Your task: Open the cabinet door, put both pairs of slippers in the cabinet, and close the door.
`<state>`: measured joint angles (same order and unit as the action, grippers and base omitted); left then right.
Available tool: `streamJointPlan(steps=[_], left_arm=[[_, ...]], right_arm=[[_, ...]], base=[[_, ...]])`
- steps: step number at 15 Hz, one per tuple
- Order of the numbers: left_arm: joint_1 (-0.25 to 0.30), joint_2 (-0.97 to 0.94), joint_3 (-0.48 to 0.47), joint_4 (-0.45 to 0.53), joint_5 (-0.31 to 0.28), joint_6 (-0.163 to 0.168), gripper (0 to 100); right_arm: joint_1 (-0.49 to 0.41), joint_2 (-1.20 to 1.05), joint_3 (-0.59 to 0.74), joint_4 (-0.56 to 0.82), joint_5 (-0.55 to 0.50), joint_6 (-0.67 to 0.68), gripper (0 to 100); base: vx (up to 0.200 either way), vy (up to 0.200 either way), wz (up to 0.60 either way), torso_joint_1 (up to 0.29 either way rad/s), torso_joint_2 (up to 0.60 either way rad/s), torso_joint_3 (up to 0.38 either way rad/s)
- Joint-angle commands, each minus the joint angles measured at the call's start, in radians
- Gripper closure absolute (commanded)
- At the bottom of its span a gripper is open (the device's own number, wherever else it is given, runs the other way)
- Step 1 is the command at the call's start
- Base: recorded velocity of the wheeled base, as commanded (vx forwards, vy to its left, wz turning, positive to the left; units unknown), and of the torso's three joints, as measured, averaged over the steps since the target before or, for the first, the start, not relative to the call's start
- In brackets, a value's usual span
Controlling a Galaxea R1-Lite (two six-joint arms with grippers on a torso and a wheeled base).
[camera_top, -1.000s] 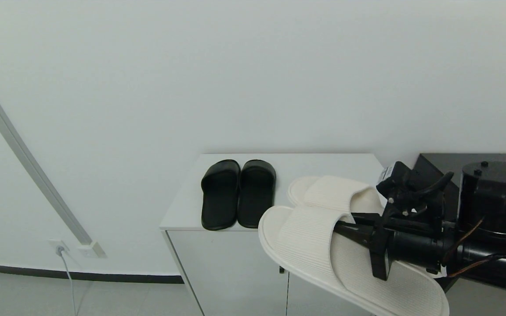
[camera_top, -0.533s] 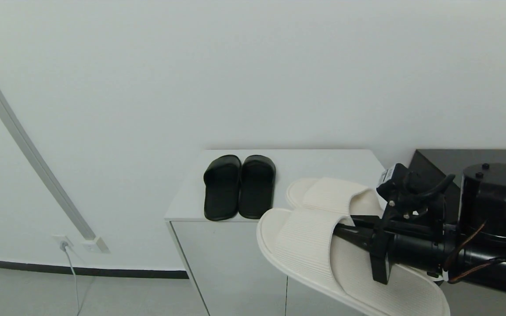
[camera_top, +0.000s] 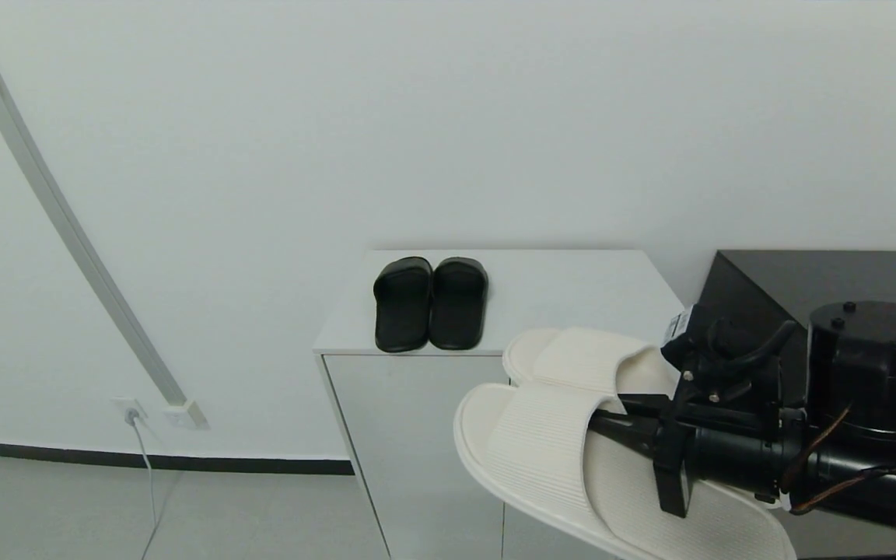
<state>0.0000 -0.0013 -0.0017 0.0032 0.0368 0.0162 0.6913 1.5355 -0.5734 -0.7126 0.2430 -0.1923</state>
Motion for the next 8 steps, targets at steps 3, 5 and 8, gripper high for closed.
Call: streamJointPlan(steps=[3, 5, 8], left_arm=[[0.0, 0.001, 0.0, 0.0, 0.0, 0.001, 100], [0.0, 0.001, 0.0, 0.0, 0.0, 0.001, 100], [0.0, 0.001, 0.0, 0.0, 0.0, 0.001, 100]], right_arm=[[-0.001, 0.005, 0.003, -0.001, 0.001, 0.001, 100], [0.001, 0.006, 0.001, -0.001, 0.004, 0.001, 100], [0.001, 0.014, 0.003, -0.001, 0.002, -0.001, 100]], base=[[0.0, 0.0, 0.0, 0.0, 0.0, 0.0], [0.0, 0.0, 0.0, 0.0, 0.0, 0.0], [0.0, 0.0, 0.0, 0.0, 0.0, 0.0]])
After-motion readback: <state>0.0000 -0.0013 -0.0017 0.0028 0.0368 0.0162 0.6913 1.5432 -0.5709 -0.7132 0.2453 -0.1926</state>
